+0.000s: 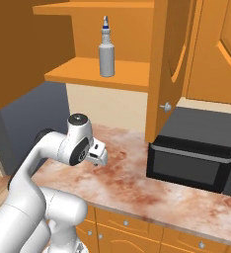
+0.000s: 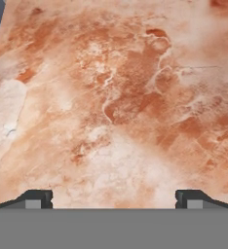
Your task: Move the cutting board and knife to the sink. Then move spray from the cabinet to the counter.
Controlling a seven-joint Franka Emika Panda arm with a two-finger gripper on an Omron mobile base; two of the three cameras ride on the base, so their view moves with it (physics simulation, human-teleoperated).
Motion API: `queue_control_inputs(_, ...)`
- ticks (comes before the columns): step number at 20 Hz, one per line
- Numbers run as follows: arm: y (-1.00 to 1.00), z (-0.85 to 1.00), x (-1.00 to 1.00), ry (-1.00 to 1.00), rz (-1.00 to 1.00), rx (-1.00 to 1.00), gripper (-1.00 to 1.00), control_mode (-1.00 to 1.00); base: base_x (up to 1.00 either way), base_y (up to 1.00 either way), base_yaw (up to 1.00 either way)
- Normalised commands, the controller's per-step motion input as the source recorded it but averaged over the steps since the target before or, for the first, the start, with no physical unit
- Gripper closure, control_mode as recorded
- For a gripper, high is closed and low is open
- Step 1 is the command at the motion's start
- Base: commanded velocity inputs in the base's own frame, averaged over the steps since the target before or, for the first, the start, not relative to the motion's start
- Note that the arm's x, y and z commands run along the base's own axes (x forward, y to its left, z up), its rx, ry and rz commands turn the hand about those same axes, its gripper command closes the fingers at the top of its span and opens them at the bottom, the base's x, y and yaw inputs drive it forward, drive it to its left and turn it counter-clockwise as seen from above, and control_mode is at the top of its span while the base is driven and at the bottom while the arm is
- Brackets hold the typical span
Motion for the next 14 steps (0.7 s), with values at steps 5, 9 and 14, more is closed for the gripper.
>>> queue_control_inputs(5, 0.0, 0.0, 0.0, 0.0, 0.0, 0.0, -1.0, 1.0, 0.0, 0.0, 0.0)
queue_control_inputs(9, 0.0, 0.0, 0.0, 0.0, 0.0, 0.0, -1.0, 1.0, -0.01, 0.0, 0.0)
queue_control_inputs(14, 0.0, 0.17, -0.03, -0.17, 0.0, 0.02, -1.0, -1.0, 0.0, 0.0, 0.0)
